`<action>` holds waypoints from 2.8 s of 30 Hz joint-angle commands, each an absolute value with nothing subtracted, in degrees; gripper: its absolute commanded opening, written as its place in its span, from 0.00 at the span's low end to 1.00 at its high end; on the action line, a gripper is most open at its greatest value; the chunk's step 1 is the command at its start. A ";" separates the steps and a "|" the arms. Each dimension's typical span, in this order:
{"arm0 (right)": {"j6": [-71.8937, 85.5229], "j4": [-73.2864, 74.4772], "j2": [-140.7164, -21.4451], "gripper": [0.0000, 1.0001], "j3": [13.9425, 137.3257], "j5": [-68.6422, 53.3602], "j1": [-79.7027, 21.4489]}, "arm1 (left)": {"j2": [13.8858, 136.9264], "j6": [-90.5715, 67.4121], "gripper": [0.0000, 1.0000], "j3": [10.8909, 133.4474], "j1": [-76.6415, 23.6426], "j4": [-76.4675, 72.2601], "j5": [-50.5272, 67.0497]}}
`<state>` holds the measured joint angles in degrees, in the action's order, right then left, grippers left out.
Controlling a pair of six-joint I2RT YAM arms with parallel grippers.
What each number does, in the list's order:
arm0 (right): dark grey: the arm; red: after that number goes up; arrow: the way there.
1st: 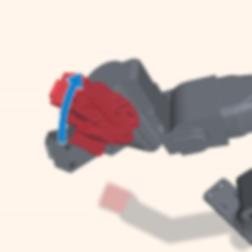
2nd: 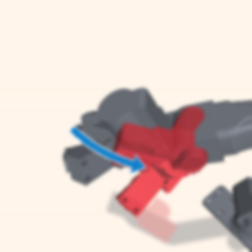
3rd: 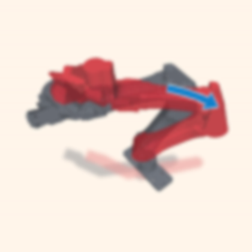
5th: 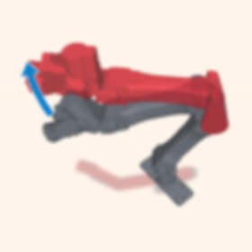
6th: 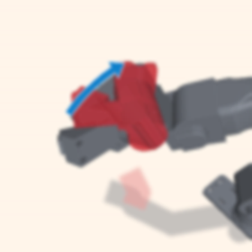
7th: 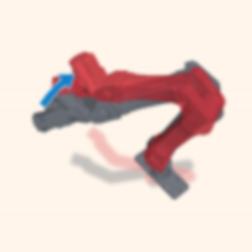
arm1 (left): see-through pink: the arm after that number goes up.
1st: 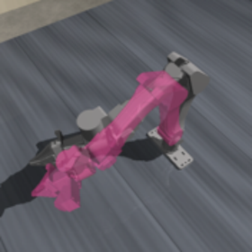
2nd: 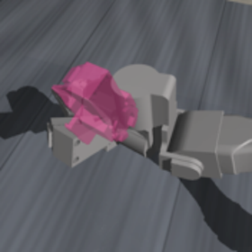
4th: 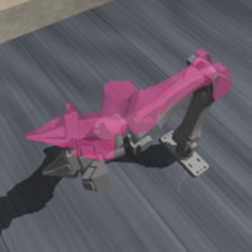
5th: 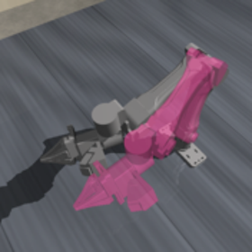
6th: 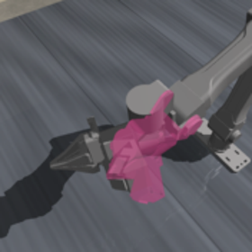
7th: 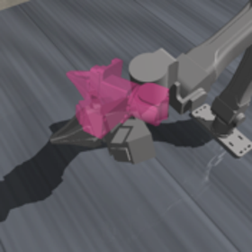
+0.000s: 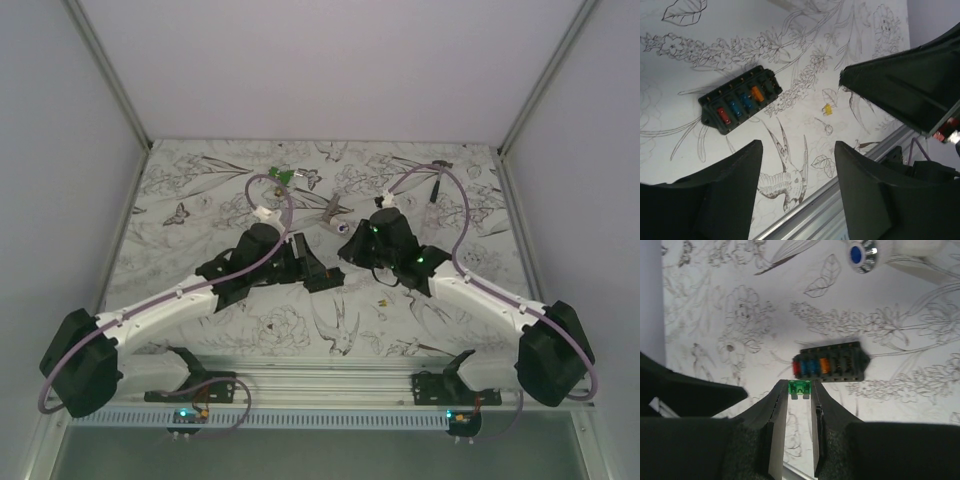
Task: Snap on the fuse box
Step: Pick up the fuse from the center of the board.
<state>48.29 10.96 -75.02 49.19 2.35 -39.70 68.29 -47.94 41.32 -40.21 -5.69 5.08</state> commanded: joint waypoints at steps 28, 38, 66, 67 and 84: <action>59.56 0.94 -72.52 0.25 48.80 1.09 -46.43 | 71.13 -39.78 0.10 42.80 -44.91 -19.73 -4.40; 57.49 -0.01 -71.56 0.32 48.55 1.41 -46.92 | 68.28 -36.33 0.00 40.93 -44.22 -19.69 -2.01; 5.87 16.83 -62.21 0.55 59.47 -48.55 -34.86 | 58.53 -25.39 0.00 45.53 -37.97 -16.00 41.25; 5.89 16.72 -62.18 0.55 59.38 -48.96 -34.88 | 58.54 -25.33 0.00 45.71 -38.17 -16.00 41.54; 6.08 13.03 -62.02 0.30 58.53 -55.07 -34.89 | 59.76 -24.79 0.00 47.66 -40.53 -16.00 42.98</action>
